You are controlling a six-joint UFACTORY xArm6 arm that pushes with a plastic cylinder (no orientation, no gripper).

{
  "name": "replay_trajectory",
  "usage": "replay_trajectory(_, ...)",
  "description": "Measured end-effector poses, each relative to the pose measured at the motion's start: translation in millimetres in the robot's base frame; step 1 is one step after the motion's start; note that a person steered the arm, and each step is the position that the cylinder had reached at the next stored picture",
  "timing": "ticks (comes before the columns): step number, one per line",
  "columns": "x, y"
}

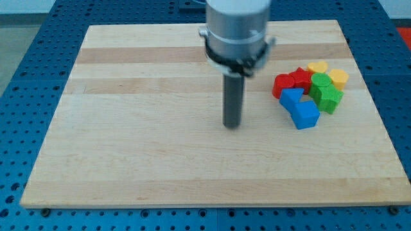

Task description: Push the yellow blocks slightly to the top

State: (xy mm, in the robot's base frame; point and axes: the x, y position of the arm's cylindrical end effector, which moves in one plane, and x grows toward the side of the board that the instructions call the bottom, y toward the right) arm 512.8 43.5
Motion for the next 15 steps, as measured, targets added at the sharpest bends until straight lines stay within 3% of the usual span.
replay_trajectory(1, 33, 10)
replay_trajectory(2, 35, 29)
replay_trajectory(3, 33, 155)
replay_trajectory(4, 33, 173)
replay_trajectory(7, -57, 185)
replay_trajectory(10, -87, 213)
replay_trajectory(11, -115, 213)
replay_trajectory(15, -131, 209)
